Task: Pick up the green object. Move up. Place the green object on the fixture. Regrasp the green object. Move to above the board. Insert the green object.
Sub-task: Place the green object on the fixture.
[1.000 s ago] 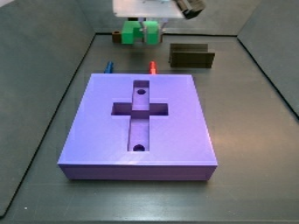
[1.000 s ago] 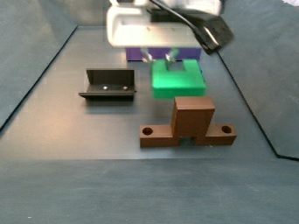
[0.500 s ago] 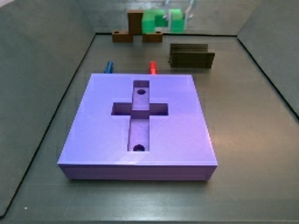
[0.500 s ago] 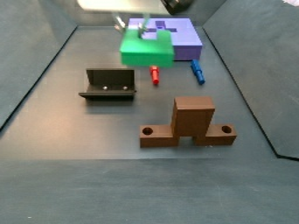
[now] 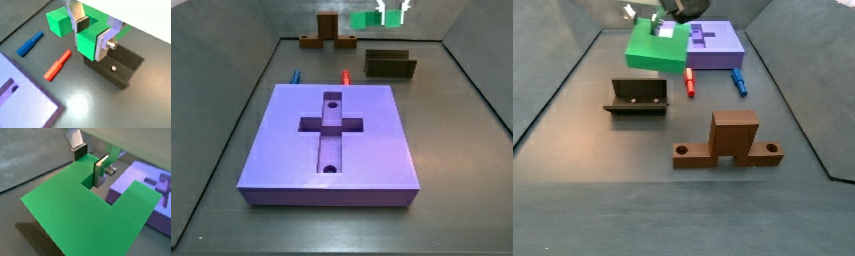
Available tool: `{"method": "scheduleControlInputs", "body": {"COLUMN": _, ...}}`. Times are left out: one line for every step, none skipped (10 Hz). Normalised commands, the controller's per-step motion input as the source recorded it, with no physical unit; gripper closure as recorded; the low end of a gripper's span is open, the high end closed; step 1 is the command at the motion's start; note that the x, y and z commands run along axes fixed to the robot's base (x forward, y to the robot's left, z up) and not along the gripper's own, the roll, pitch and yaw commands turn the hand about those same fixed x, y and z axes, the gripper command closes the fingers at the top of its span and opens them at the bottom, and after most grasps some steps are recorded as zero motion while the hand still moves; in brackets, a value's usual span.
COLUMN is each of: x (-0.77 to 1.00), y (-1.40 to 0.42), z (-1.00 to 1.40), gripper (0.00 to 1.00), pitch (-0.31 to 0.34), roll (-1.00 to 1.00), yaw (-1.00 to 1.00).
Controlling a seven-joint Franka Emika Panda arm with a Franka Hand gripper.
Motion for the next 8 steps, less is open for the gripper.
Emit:
{"method": "scheduleControlInputs", "body": {"x": 0.76, "y": 0.01, "z": 0.00, "gripper": 1.00, "pitch": -0.009, "roll": -1.00, "yaw": -0.10}}
{"method": "scheduleControlInputs", "body": {"x": 0.75, "y": 0.03, "z": 0.00, "gripper": 1.00, "pitch": 0.000, "roll": -1.00, "yaw": -0.09}}
{"method": "scheduleControlInputs", "body": {"x": 0.75, "y": 0.05, "z": -0.02, "gripper": 1.00, "pitch": 0.060, "roll": -1.00, "yaw": -0.09}}
{"method": "scheduleControlInputs", "body": {"x": 0.72, "y": 0.10, "z": -0.09, "gripper": 1.00, "pitch": 0.180, "roll": -0.94, "yaw": -0.08}}
{"method": "scheduleControlInputs", "body": {"x": 0.70, "y": 0.11, "z": -0.11, "gripper": 1.00, "pitch": 0.234, "roll": -0.89, "yaw": -0.08}}
{"method": "scheduleControlInputs", "body": {"x": 0.67, "y": 0.16, "z": -0.17, "gripper": 1.00, "pitch": 0.346, "roll": -0.79, "yaw": -0.08}}
{"method": "scheduleControlInputs", "body": {"x": 0.69, "y": 0.17, "z": -0.15, "gripper": 1.00, "pitch": 0.391, "roll": -0.69, "yaw": -0.11}}
{"method": "scheduleControlInputs", "body": {"x": 0.72, "y": 0.14, "z": -0.10, "gripper": 1.00, "pitch": 0.329, "roll": -0.71, "yaw": -0.12}}
